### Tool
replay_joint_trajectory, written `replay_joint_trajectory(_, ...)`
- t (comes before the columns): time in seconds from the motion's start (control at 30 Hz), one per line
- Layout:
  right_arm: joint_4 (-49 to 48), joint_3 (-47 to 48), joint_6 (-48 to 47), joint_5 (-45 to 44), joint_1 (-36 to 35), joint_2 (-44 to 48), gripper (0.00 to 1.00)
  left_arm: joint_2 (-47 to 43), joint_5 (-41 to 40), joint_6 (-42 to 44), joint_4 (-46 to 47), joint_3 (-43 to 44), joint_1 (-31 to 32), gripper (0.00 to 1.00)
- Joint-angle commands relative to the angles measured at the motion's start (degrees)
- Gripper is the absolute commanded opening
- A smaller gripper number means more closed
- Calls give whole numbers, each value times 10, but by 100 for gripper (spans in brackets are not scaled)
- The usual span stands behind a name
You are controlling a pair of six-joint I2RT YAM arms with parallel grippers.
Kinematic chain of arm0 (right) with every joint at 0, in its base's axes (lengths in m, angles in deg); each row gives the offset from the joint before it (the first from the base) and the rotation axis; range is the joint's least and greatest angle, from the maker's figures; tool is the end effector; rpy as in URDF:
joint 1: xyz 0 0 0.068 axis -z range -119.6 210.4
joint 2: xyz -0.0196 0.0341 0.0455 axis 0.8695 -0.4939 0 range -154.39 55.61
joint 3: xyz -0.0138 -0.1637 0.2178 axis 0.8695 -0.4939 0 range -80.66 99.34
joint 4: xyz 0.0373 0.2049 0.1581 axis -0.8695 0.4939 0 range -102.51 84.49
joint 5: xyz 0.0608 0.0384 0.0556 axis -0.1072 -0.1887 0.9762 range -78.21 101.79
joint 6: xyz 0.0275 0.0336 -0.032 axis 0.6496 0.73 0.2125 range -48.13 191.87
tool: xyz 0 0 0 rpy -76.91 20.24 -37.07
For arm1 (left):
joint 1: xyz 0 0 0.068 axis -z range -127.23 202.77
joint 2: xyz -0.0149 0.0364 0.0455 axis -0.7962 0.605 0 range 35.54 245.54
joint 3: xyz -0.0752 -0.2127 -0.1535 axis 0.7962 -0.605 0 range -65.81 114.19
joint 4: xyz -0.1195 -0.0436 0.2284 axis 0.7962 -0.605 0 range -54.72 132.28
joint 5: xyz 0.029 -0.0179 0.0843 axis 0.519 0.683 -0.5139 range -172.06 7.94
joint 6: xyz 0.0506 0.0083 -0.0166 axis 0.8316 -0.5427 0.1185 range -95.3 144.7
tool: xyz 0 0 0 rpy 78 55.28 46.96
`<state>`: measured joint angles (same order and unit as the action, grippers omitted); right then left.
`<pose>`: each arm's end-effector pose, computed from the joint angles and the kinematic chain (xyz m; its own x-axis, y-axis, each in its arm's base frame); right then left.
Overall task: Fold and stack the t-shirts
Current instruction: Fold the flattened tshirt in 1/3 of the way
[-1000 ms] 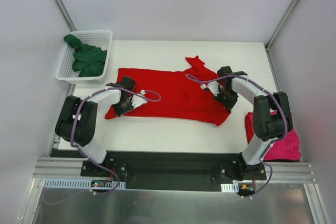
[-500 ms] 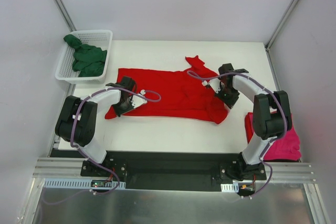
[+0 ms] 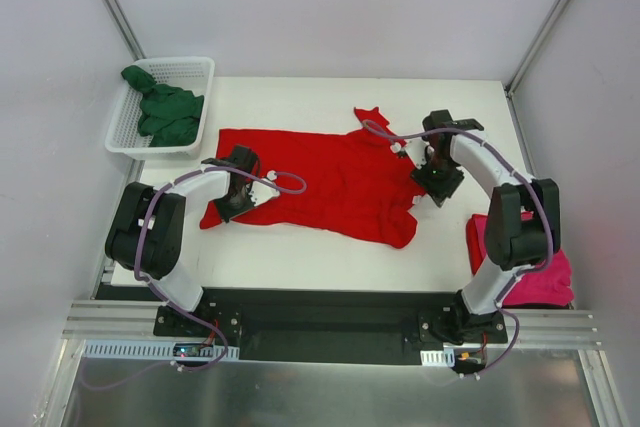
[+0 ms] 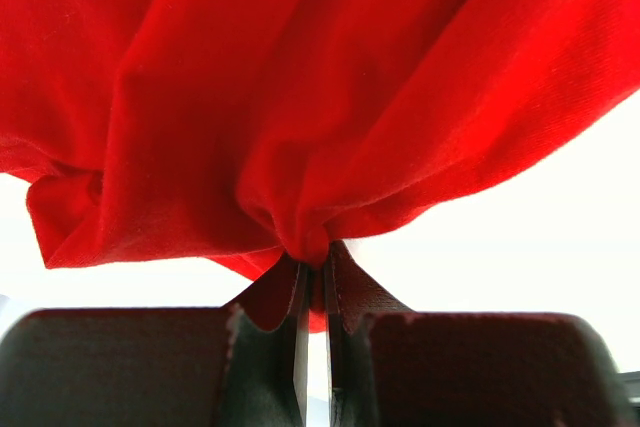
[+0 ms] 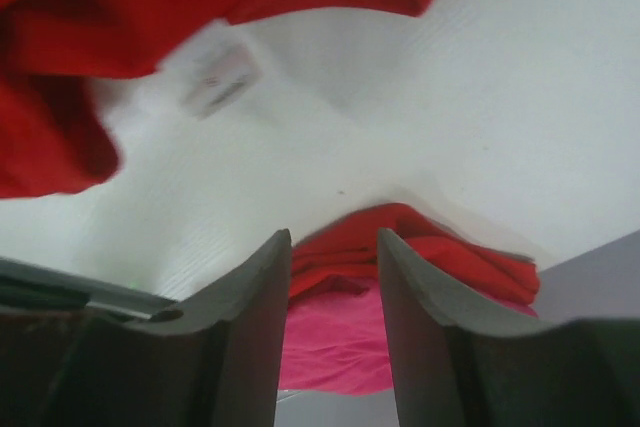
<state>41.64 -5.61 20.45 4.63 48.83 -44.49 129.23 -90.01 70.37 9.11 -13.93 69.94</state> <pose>0.3282 0.0625 0.2166 -0.4625 -0.8864 -0.0211 -0.8621 0.4551 -0.2228 0.2765 -0.0804 0.1528 -0.4602 0.8837 -0.0855 0.8405 0.4647 0.2787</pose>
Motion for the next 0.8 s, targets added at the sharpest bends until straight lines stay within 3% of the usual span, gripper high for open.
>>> replay_joint_trajectory(0.0,102,15,31,154,-46,66,45,23,5,-11,-35,-17,-8,0)
replay_joint_trajectory(0.13,98,-20,47,195,-105,104,46,26,2,-11,-34,-18,-7,0)
replay_joint_trajectory(0.37,44,-85,87,188,-189,126,44,32,-2,-15,-34,-11,-6,0)
replay_joint_trajectory(0.77,-53,-148,76,184,-230,84,40,27,-17,-18,-36,-17,2,0)
